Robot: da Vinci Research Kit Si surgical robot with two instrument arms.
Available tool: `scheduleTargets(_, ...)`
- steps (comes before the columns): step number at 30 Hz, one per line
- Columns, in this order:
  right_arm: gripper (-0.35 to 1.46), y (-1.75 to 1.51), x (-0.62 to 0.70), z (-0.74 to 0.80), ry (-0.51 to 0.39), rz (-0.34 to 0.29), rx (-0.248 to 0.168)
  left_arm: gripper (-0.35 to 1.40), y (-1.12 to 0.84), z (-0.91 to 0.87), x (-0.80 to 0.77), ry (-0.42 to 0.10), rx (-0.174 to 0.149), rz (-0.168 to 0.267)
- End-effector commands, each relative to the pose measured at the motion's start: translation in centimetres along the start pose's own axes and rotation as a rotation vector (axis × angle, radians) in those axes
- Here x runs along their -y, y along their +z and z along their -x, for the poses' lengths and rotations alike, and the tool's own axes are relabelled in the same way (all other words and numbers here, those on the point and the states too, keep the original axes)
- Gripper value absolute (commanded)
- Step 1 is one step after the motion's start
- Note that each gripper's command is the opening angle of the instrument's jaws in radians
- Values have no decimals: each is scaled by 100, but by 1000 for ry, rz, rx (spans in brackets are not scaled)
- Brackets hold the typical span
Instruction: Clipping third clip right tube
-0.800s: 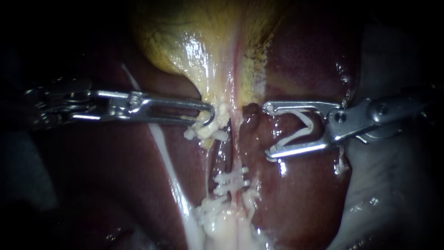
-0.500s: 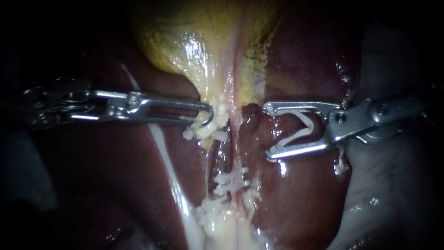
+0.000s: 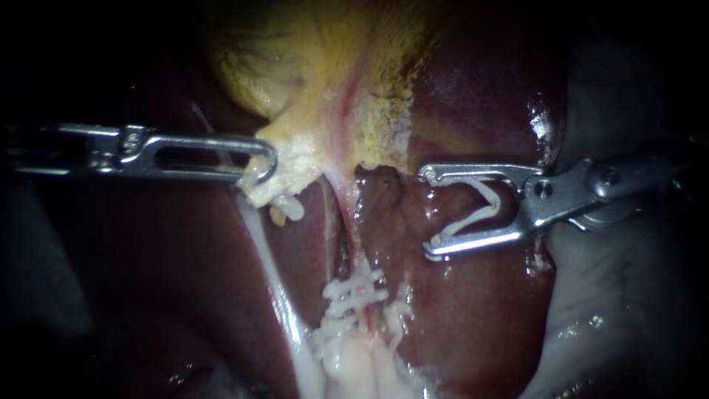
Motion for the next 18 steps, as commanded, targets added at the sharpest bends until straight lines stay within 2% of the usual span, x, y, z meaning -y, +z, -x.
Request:
scheduleTargets(1,50,5,1,3,9,-2,22,-35,0,0,1,2,0,3)
scheduleTargets(4,50,18,2,11,32,1,44,-35,-1,-1,3,1,0,4)
scheduleTargets(11,50,47,-1,29,115,16,48,-35,-2,-1,8,-1,-2,0)
scheduleTargets(18,50,80,-1,41,211,-7,48,-35,-2,-2,13,-2,-5,-4)
